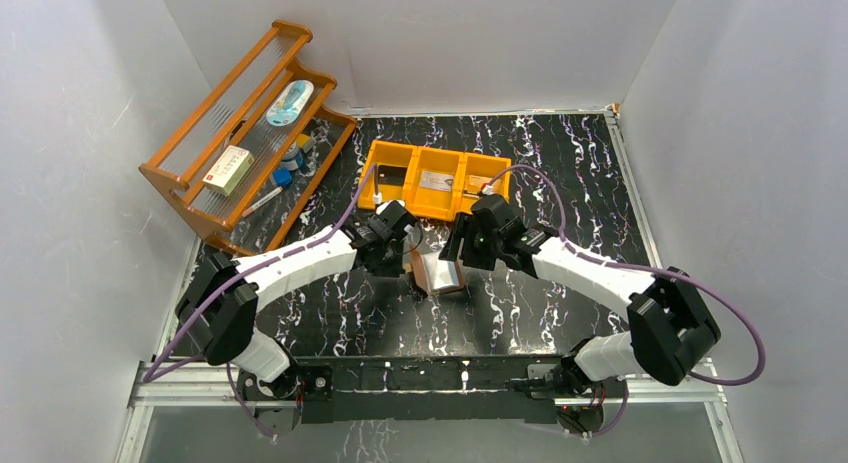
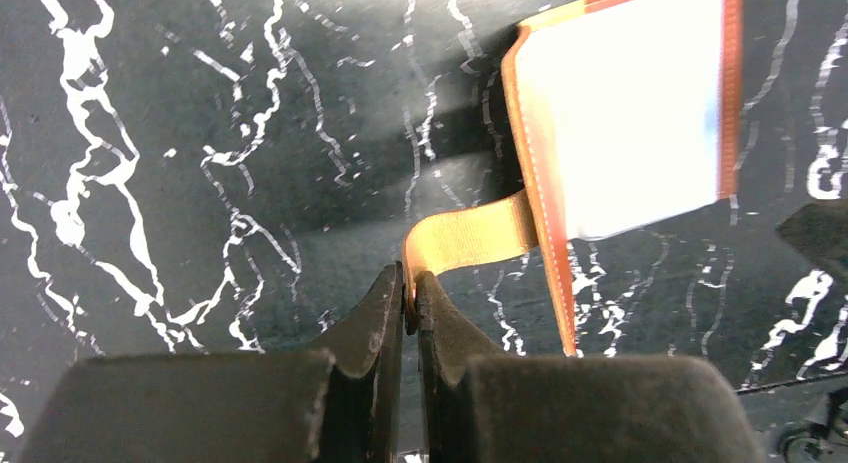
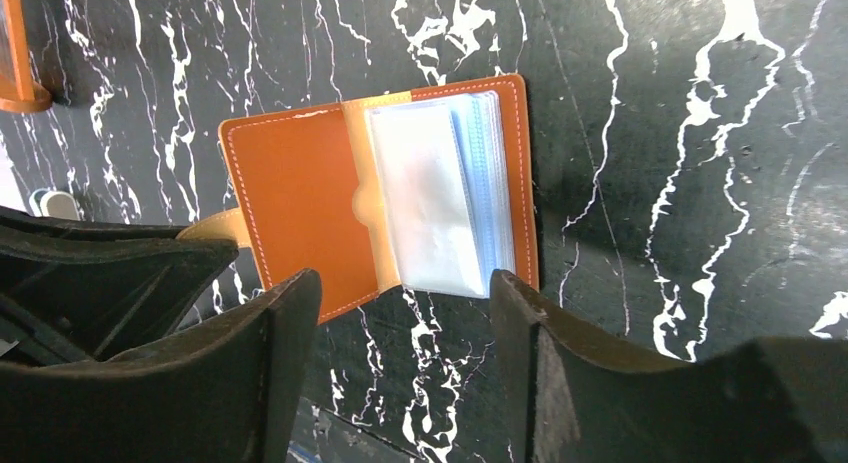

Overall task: Take the credit cards out of the card holder
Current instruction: Open the card holder at the center of the board.

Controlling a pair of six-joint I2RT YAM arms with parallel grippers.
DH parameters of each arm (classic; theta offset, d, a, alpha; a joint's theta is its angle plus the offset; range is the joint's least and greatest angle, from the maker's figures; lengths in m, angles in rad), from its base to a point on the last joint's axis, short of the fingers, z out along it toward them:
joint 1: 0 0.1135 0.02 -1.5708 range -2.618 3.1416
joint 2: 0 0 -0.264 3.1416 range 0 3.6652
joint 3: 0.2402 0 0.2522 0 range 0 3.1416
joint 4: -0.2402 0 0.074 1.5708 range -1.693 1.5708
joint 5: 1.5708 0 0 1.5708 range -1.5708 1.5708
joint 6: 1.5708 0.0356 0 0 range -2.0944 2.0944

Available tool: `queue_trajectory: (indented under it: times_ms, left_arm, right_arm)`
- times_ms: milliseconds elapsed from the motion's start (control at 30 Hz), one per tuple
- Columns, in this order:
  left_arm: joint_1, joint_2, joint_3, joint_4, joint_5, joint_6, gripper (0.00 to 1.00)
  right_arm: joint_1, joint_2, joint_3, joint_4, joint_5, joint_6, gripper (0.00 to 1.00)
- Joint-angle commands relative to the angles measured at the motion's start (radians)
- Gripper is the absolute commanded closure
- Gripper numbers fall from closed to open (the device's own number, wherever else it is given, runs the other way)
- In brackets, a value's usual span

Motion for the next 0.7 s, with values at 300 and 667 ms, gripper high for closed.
queue_trajectory:
  times_ms: [300,667]
  left_arm:
    - [0.019,-0.044,-0.072,-0.07,-0.042,-0.03,1.0]
    - [0.018,-0.04,-0.081,-0.046,-0.024,-0.031,1.0]
  right_arm:
    - [-0.05,0.12,-0.016,0.15,-0.234,0.033,0.39]
    - [-0.052,0.219,0.015,0.151,-0.29,-0.008,0.45]
